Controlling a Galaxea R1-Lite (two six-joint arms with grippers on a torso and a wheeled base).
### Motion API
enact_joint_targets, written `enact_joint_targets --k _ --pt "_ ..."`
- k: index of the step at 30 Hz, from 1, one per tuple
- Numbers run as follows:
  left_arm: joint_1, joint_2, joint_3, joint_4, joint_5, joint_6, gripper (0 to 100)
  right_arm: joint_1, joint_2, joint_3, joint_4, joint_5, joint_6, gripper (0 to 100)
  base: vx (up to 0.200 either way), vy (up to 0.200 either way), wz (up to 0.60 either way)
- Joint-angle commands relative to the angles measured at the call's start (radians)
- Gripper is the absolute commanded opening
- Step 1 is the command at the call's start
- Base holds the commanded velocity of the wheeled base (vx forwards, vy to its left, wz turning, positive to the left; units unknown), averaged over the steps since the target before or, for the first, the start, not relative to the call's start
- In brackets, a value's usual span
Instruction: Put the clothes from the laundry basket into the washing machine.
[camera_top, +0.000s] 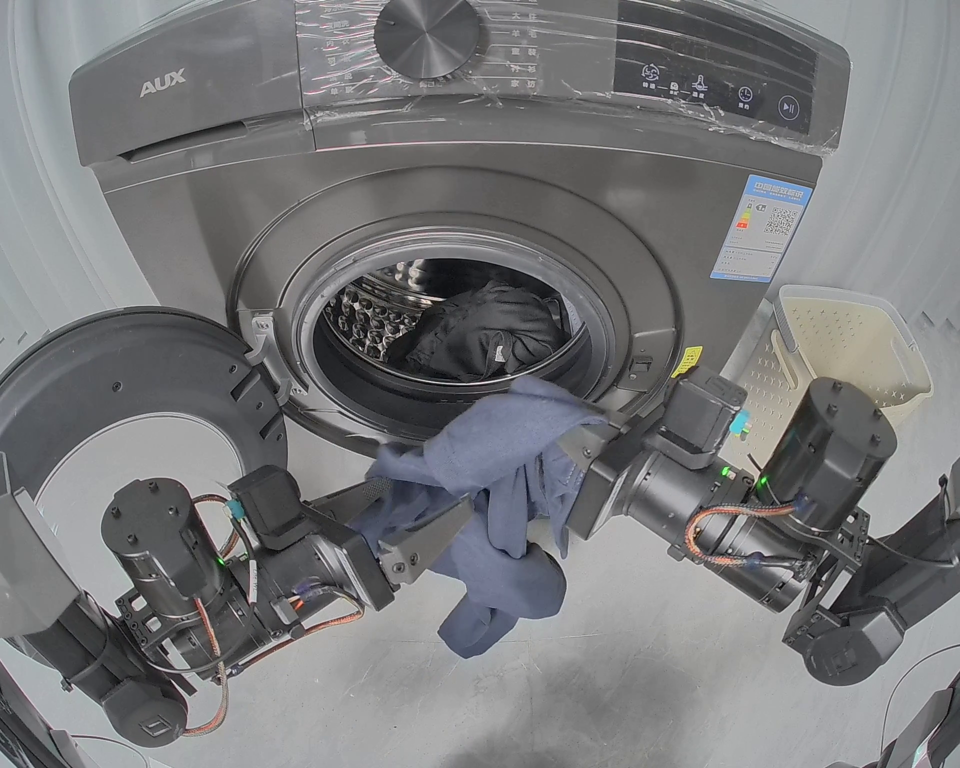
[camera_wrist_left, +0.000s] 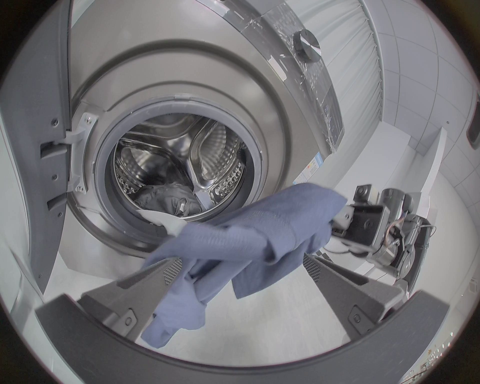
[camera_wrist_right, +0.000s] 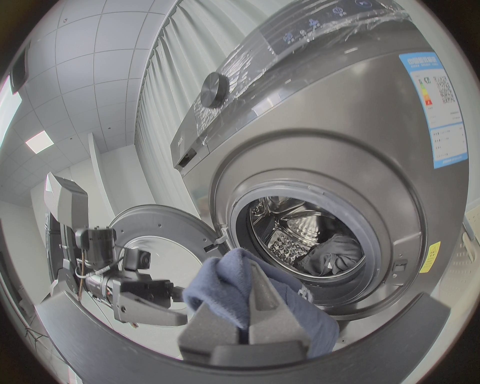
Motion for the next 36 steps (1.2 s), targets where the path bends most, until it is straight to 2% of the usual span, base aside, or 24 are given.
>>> enact_joint_targets --k 1,2,3,4,7,11,14,18,19,20,21,26,28,36 --pt "0.0 0.025 0.017 0.001 -0.001 0.004 100 -0.002 -0.035 0.002 0.0 -0.001 0.0 0 0.0 0.0 0.0" --pt "0.001 0.042 0.026 0.001 -0.001 0.019 100 -0.004 -0.039 0.002 0.0 -0.005 0.0 0 0.0 0.0 0.0" --pt "0.001 0.044 0.026 0.001 -0.001 0.019 100 -0.004 -0.039 0.002 0.0 -0.005 0.0 0 0.0 0.0 0.0" --pt "0.003 0.064 0.033 0.001 -0.001 0.033 100 -0.004 -0.041 0.001 0.002 -0.01 -0.002 0 0.0 0.0 0.0" --pt "0.003 0.085 0.049 0.001 -0.001 0.047 100 -0.004 -0.039 -0.002 0.002 -0.013 -0.002 0 0.0 0.0 0.0" --pt "0.001 0.121 0.072 -0.001 -0.004 0.08 100 -0.005 -0.033 -0.021 0.005 -0.025 -0.002 0 0.0 0.0 0.0" --pt "-0.003 0.131 0.09 -0.004 -0.005 0.087 100 -0.007 -0.031 -0.041 0.016 -0.047 -0.003 0 0.0 0.0 0.0" --pt "-0.02 0.157 0.115 -0.006 -0.007 0.099 100 -0.016 -0.011 -0.067 0.019 -0.048 -0.003 0 0.0 0.0 0.0" --pt "-0.034 0.164 0.116 -0.006 -0.007 0.113 100 -0.016 -0.002 -0.079 0.019 -0.05 -0.003 0 0.0 0.0 0.0" --pt "-0.034 0.164 0.116 -0.006 -0.007 0.113 100 -0.016 -0.002 -0.079 0.019 -0.05 -0.003 0 0.0 0.0 0.0" --pt "-0.039 0.174 0.118 -0.004 -0.007 0.133 100 -0.016 0.016 -0.102 0.02 -0.05 -0.003 0 0.0 0.0 0.0" --pt "-0.042 0.263 0.101 -0.006 -0.007 0.169 100 -0.013 0.053 -0.159 0.022 -0.05 -0.002 0 0.0 0.0 0.0" --pt "-0.042 0.309 0.076 -0.007 -0.007 0.179 100 -0.007 0.059 -0.163 0.025 -0.051 -0.002 0 0.0 0.0 0.0" --pt "-0.026 0.378 -0.056 -0.006 -0.007 0.172 100 0.001 0.058 -0.159 0.025 -0.051 0.0 0 0.0 0.0 0.0"
